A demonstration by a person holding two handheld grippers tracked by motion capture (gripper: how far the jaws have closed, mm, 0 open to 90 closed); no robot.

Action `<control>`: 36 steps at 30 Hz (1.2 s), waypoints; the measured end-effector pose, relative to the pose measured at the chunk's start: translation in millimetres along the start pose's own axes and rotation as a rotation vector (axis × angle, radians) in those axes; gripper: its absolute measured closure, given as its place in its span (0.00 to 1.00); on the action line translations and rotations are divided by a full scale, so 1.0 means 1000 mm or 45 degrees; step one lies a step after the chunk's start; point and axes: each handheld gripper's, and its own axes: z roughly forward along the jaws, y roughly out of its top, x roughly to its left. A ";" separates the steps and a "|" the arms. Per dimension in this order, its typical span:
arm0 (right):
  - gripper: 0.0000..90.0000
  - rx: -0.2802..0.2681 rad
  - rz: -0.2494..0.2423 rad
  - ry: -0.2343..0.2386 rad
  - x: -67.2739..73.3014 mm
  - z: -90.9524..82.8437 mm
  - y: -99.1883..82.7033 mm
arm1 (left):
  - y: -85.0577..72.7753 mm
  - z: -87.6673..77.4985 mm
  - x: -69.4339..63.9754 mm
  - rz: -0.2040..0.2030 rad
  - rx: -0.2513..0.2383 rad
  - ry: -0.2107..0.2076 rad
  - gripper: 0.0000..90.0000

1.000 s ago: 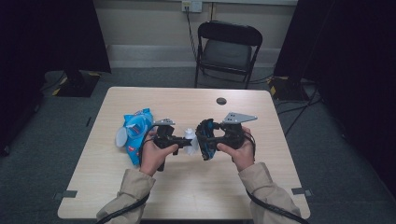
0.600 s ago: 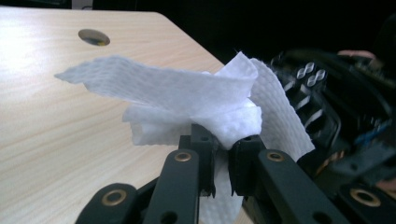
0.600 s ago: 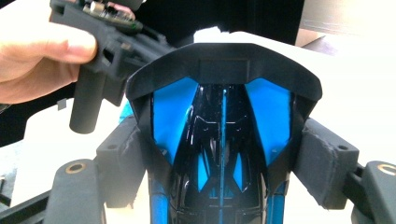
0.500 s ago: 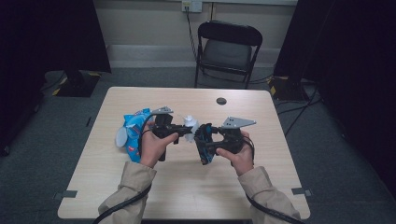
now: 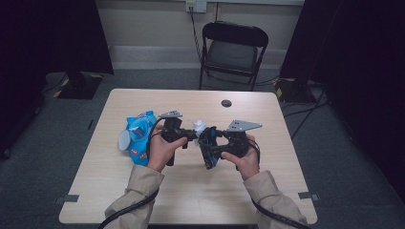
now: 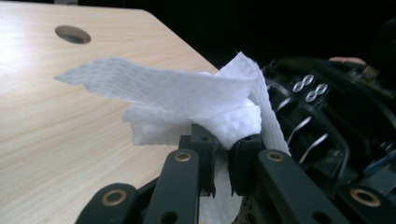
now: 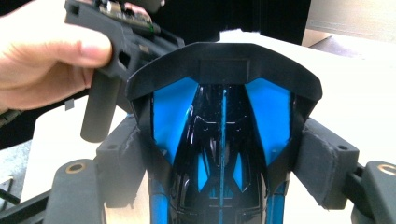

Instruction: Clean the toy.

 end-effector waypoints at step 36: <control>0.28 0.014 -0.002 0.015 -0.004 0.013 0.011 | -0.046 0.010 0.008 -0.055 0.099 -0.026 0.92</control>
